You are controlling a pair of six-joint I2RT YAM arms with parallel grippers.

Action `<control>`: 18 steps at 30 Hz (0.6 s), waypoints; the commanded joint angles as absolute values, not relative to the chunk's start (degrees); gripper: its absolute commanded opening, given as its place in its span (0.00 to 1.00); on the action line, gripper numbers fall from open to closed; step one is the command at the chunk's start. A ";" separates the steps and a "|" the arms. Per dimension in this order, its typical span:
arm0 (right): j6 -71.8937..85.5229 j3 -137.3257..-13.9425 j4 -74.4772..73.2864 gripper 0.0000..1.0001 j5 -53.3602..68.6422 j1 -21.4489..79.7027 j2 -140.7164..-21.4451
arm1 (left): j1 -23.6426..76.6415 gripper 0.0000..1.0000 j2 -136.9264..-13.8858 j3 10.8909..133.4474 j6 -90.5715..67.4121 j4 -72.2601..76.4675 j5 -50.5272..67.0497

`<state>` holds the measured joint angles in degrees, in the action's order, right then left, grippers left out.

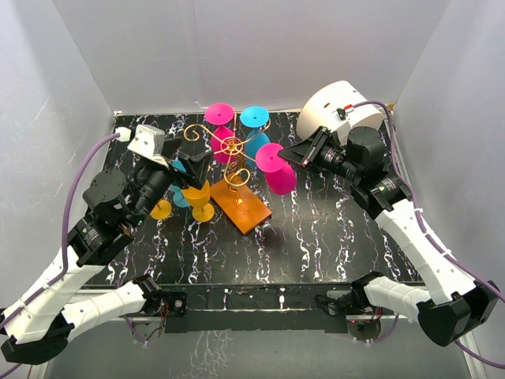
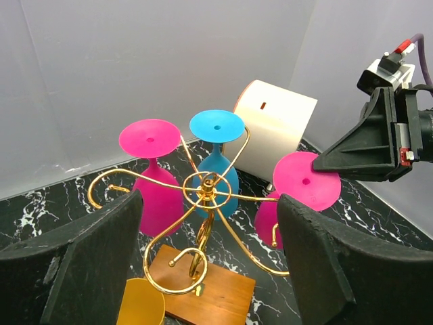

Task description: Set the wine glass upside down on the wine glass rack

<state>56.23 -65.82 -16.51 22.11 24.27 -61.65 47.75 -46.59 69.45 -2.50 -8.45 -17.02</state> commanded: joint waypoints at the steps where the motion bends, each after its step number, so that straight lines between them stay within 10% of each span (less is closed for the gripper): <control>1: 55.63 -66.51 -14.24 0.00 17.01 24.26 -60.53 | 47.81 0.79 -45.91 69.00 -1.81 -7.82 -17.58; 18: 56.98 -68.64 -9.53 0.00 13.87 24.26 -63.94 | 47.81 0.79 -45.00 68.45 -2.22 -9.13 -18.28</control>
